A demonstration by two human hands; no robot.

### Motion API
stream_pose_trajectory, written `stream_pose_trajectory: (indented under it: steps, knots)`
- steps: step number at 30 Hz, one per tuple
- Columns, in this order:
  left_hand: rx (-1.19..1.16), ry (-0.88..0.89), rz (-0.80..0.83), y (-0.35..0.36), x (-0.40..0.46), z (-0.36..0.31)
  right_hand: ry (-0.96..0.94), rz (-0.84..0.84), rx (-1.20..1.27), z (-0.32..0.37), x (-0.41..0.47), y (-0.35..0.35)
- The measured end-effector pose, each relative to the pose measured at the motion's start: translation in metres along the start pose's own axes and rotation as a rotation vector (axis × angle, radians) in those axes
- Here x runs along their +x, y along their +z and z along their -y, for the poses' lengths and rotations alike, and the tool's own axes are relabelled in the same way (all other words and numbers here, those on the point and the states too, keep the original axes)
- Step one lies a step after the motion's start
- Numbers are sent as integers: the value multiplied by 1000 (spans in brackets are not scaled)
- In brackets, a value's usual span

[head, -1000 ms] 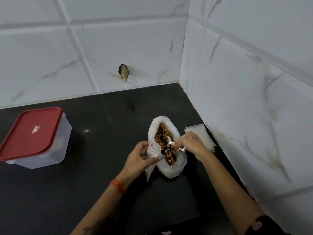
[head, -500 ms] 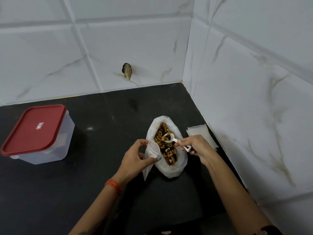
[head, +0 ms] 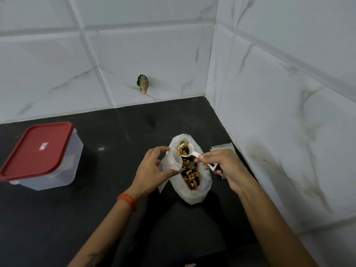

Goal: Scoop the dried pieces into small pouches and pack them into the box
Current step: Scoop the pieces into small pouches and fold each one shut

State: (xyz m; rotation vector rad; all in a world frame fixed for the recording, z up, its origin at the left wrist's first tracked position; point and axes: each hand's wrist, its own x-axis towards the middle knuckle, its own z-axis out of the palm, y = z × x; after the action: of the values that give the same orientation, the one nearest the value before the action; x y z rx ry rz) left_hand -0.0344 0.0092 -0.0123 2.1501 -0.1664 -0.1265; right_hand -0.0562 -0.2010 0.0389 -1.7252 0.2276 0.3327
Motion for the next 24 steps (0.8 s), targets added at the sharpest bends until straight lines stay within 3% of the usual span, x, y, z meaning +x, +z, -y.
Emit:
stream_pose_trajectory:
  steps: [3, 9, 12, 15, 24]
  knots:
    - [-20, 15, 21, 0, 2, -4, -92, -31, -142, 2, -1, 11]
    - [-114, 36, 20, 3, 0, -9, -503, -134, -858, -4, -3, 18]
    - [-123, 37, 30, 4, -2, -12, -719, -266, -1120, -6, -2, 17]
    - [-133, 40, 38, 4, -1, -13, -839, -349, -1166, -7, -1, 12]
    - [-210, 30, 46, 5, -3, -17, -1014, -525, -994, -14, 2, 6]
